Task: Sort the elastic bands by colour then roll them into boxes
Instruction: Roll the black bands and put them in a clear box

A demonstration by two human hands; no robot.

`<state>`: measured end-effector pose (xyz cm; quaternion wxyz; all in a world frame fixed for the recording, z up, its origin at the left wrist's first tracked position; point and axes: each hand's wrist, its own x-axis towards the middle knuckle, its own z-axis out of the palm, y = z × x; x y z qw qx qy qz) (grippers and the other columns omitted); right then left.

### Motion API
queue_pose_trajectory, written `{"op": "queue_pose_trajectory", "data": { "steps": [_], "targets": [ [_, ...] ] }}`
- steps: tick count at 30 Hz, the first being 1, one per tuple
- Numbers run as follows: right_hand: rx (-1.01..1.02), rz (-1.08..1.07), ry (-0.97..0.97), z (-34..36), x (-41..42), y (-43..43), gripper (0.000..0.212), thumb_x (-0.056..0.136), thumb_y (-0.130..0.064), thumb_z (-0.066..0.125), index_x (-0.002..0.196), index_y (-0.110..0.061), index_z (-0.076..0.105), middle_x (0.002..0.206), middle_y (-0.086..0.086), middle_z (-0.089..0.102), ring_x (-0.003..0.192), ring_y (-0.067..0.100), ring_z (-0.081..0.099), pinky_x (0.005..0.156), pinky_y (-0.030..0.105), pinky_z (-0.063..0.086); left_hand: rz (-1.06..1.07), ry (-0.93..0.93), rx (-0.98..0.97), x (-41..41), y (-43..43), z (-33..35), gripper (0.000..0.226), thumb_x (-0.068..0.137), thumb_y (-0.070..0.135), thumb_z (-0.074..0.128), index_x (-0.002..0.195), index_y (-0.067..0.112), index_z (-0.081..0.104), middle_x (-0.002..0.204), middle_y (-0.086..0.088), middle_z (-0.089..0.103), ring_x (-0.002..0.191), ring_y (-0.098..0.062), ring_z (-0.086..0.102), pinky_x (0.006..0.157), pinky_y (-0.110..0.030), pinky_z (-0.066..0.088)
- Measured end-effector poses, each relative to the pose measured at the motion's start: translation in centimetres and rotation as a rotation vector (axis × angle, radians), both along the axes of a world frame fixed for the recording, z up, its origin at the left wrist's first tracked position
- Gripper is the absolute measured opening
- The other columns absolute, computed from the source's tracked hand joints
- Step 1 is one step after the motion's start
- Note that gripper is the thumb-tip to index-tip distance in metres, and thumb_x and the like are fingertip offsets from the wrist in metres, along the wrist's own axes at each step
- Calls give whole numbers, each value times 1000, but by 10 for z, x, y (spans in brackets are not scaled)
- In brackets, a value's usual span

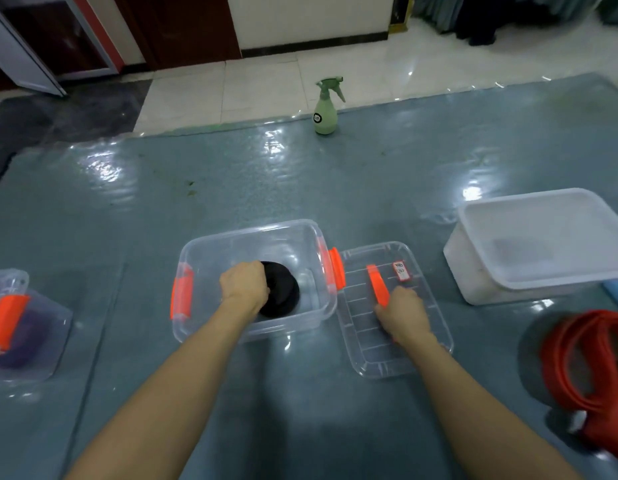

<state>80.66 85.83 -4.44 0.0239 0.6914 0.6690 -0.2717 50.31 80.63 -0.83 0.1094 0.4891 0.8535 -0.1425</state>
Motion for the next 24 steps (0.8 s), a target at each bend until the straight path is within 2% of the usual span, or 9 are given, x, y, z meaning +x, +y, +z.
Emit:
{"op": "queue_pose_trajectory", "data": {
  "steps": [2,6,10,12,14,17,19,22,24],
  "targets": [
    [2,-18,37,5,0,6,27,85,-23,78,72,-9,58,91,19,73,85,37,72,72,37,57,13,-23,1,4,-3,4,26,95,30,75,116,16,73,116,-10,78,110,-33,75,83,-36,56],
    [68,-95,94,34,12,0,33,81,-36,80,72,-11,62,77,10,68,74,32,69,64,33,53,92,-197,4,-7,-13,10,21,93,37,72,92,16,73,90,-4,78,88,-28,78,77,-35,63],
    [233,-110,47,84,42,-30,41,77,-42,82,63,-17,53,70,9,65,62,30,59,61,30,43,143,-357,207,-12,-28,16,27,102,49,69,100,24,79,99,-3,80,97,-30,75,84,-39,60],
    [330,-94,-17,116,55,-42,47,74,-49,83,61,-17,51,62,4,56,57,28,53,60,29,40,216,-645,438,3,-26,31,31,108,44,65,107,16,78,100,-8,81,98,-33,77,90,-47,64],
    [406,-33,-37,147,57,-47,44,74,-49,81,61,-15,57,57,2,51,57,29,51,60,30,39,358,-1013,680,25,-20,57,35,110,41,63,115,9,73,108,-14,80,100,-37,80,87,-53,67],
    [439,217,-5,188,31,-43,35,77,-49,76,74,-15,68,77,9,67,70,32,60,63,34,45,460,-1358,881,38,-26,106,45,105,56,67,127,16,68,117,-9,79,99,-31,82,73,-46,69],
    [460,458,32,202,-1,-34,32,82,-49,74,84,-17,69,89,5,69,82,32,66,71,39,53,462,-1465,937,31,-43,128,45,102,51,74,135,23,64,123,-7,78,100,-32,83,65,-42,67],
    [511,750,190,203,-51,-26,27,85,-38,76,102,-17,74,104,3,68,102,31,67,87,43,53,417,-1381,1102,13,-73,130,43,102,18,77,142,21,61,114,-13,80,88,-33,84,55,-37,64],
    [659,672,387,187,-75,-28,38,87,-28,80,120,-13,73,116,8,67,115,32,62,100,47,49,477,-1299,1270,3,-90,118,43,103,4,73,142,17,61,104,-16,78,74,-31,83,54,-37,65]
  ]
}}
